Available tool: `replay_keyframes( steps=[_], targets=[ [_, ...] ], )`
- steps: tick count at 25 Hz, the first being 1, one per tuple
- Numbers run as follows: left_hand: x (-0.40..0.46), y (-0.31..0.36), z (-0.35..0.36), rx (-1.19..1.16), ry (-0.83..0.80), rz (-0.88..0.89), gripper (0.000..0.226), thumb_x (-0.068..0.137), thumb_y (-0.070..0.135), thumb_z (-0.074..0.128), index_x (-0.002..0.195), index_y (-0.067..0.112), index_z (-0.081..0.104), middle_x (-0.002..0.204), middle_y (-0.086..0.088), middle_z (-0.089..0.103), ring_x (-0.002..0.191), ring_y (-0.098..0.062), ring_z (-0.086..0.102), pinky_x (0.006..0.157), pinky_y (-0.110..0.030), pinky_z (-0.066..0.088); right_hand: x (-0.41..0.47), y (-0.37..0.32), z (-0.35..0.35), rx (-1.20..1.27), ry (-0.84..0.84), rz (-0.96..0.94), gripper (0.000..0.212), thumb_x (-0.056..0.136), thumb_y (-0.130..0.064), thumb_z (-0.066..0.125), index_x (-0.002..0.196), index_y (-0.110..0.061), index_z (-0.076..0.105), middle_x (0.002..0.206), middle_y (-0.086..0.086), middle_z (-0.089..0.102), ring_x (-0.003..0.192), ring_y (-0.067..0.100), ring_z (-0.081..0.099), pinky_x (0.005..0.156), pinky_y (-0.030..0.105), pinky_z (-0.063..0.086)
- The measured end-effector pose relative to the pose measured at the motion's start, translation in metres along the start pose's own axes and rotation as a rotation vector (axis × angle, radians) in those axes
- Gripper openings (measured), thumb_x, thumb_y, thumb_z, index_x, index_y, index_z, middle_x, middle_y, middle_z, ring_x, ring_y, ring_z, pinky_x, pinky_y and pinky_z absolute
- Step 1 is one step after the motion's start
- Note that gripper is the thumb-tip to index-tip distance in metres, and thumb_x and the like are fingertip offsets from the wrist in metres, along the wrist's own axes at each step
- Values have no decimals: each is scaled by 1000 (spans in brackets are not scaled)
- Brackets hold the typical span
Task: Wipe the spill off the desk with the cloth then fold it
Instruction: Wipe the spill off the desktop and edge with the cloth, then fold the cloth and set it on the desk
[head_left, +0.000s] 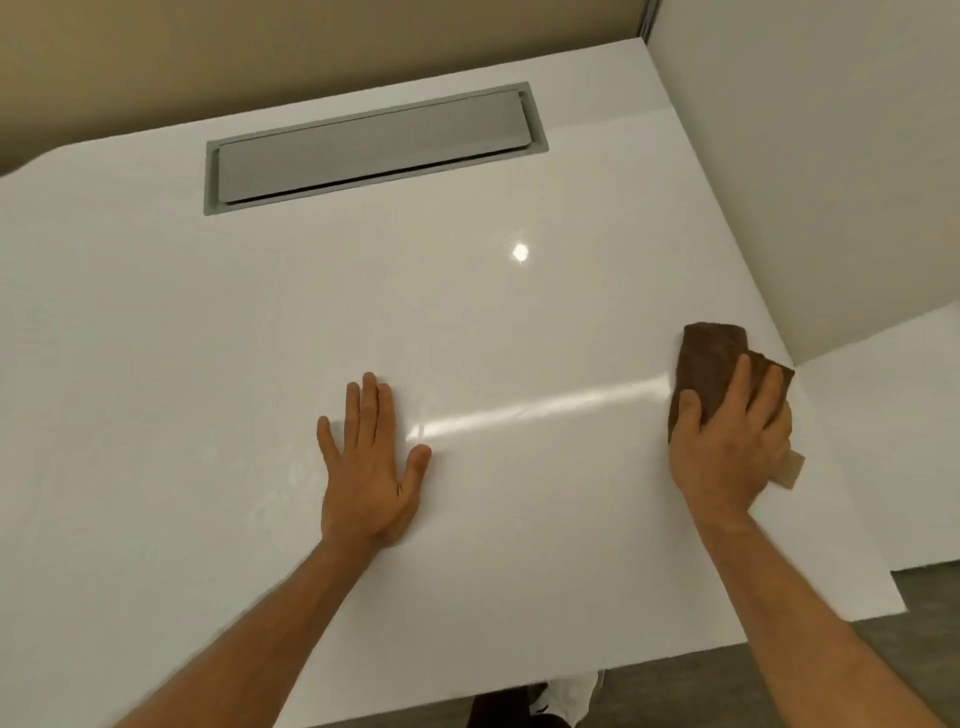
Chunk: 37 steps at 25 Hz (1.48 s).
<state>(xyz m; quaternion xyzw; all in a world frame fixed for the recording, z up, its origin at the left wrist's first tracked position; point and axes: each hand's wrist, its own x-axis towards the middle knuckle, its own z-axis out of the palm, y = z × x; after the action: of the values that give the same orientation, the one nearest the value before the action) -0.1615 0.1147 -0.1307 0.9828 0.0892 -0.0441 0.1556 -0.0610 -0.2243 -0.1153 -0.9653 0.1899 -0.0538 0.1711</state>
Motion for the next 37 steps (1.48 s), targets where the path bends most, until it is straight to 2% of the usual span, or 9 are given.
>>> replay_keyframes(
  steps=[4,9,14,18,21,26,30,34,37],
  targets=[
    [3,2,0,-1,-17,-109,85,100,65,11,165,12,-1,174,-3,-10,161,-25,-10,128,-53,-1,60,-53,19,-8,14,108,68,98,-37,54,155,-14,26,163,18,21,137,48,33,111,59,29],
    [6,1,1,18,-60,-87,86,102,66,9,164,8,-3,173,-8,-14,160,-30,-13,128,-54,4,109,-125,51,-39,-43,-27,69,99,-42,50,158,-18,22,165,15,17,144,44,25,115,57,25],
    [7,2,1,25,-72,-74,85,103,62,12,164,5,1,173,-12,-12,160,-34,-11,128,-55,3,119,-202,82,-18,-188,-404,67,97,-44,51,157,-24,27,165,14,21,146,44,24,117,56,23],
    [5,0,1,-66,-28,-53,84,103,62,12,164,7,-3,173,-9,-12,160,-29,-12,128,-50,-4,61,-241,95,20,-311,-840,69,90,-44,62,152,-25,41,162,13,30,146,43,30,115,55,29],
    [5,-3,-2,-349,86,-77,86,102,67,12,164,11,-5,174,-5,-7,161,-21,-7,129,-41,-4,6,-226,88,54,-432,-1076,66,89,-43,60,151,-30,42,163,6,30,147,39,28,116,53,29],
    [1,-6,-15,-759,158,-175,85,97,76,20,162,23,5,173,5,8,160,-12,8,130,-46,9,-69,-152,54,64,-582,-1142,62,92,-43,55,152,-39,37,166,-4,20,152,32,19,121,50,20],
    [-6,-12,-33,-691,-56,-177,95,91,83,17,164,24,0,170,14,-4,160,-8,-5,130,-41,-3,-126,-82,18,62,-714,-1123,62,94,-38,56,151,-45,34,167,-12,12,154,30,9,123,51,11],
    [-56,-3,-32,-538,-203,-112,81,102,60,31,165,22,-4,168,15,-12,157,-5,-14,129,-36,-9,-173,-17,-18,72,-851,-1024,66,95,-25,57,148,-55,31,165,-26,4,154,17,-3,123,45,-2],
    [-109,15,-35,-498,-261,-123,78,103,59,34,165,25,2,171,12,-9,157,-4,-13,128,-33,-9,-190,21,-47,37,-924,-953,70,94,-15,57,144,-58,34,162,-33,3,154,13,-2,125,44,1]
  ],
)
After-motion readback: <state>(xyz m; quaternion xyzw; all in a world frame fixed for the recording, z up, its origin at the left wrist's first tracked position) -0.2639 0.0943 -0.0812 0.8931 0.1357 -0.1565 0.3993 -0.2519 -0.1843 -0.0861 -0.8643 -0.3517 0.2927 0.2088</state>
